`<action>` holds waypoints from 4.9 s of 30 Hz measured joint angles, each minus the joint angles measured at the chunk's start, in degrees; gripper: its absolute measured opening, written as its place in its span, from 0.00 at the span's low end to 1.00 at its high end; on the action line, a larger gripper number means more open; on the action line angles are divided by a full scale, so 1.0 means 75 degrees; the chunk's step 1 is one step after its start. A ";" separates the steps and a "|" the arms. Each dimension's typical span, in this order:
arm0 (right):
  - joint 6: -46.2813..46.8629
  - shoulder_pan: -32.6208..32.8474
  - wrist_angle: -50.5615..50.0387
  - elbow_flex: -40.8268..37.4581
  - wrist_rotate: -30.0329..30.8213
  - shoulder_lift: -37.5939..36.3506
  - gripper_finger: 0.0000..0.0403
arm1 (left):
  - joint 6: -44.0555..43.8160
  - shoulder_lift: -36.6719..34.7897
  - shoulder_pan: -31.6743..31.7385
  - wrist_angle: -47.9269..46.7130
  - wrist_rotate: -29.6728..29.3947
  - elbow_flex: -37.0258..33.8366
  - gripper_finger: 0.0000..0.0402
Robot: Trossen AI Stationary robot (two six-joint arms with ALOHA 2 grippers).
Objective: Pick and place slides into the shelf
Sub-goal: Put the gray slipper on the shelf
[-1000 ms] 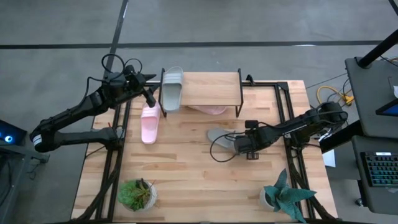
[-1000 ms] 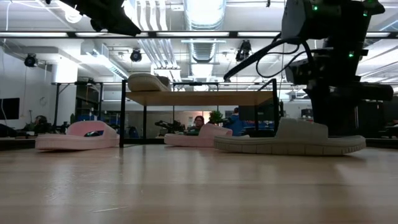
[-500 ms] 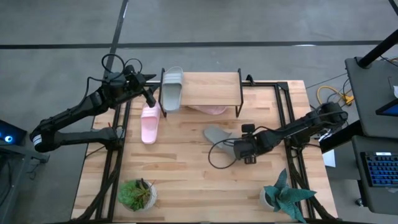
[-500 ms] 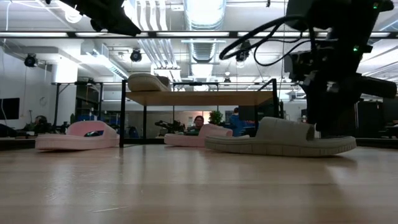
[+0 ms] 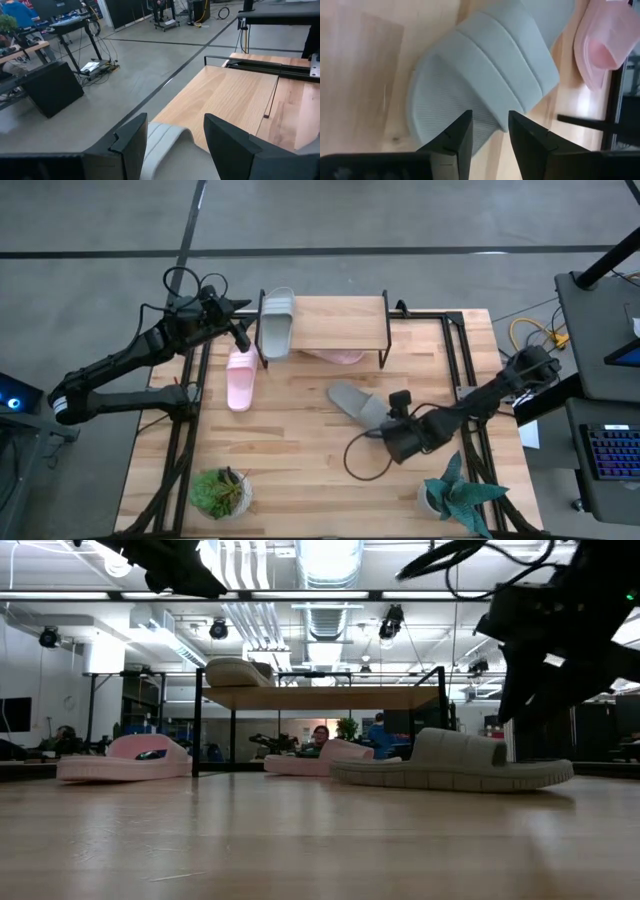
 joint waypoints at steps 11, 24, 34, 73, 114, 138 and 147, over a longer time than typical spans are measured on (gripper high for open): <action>-0.0867 0.0348 0.1302 -0.0806 0.0782 0.0003 0.29 | -0.0009 0.0006 -0.0003 0.0002 0.0000 -0.0003 0.45; -0.1331 0.0322 0.2099 -0.1470 0.1675 0.0006 0.29 | -0.0010 0.0006 -0.0003 0.0003 0.0000 -0.0003 0.45; -0.2093 0.0002 0.3182 -0.1739 0.1662 0.0009 0.29 | -0.0009 0.0006 0.0000 0.0003 0.0000 -0.0003 0.45; -0.1697 -0.0403 0.4149 -0.1324 0.2832 -0.1019 0.02 | 0.0479 0.0479 -0.0004 0.0951 0.0230 -0.0175 0.45; -0.4169 -0.0766 0.6888 -0.1008 0.0657 -0.4759 0.02 | 0.2021 0.1772 -0.0895 0.6078 0.5960 -0.1542 0.74; -0.4203 -0.1138 0.6866 -0.1008 0.0627 -0.4750 0.02 | 0.2642 0.3278 -0.1746 0.7141 0.5948 -0.0875 0.74; -0.4203 -0.1140 0.6857 -0.1008 0.0627 -0.4745 0.02 | 0.2845 0.3760 -0.1746 0.7137 0.5682 -0.0517 0.56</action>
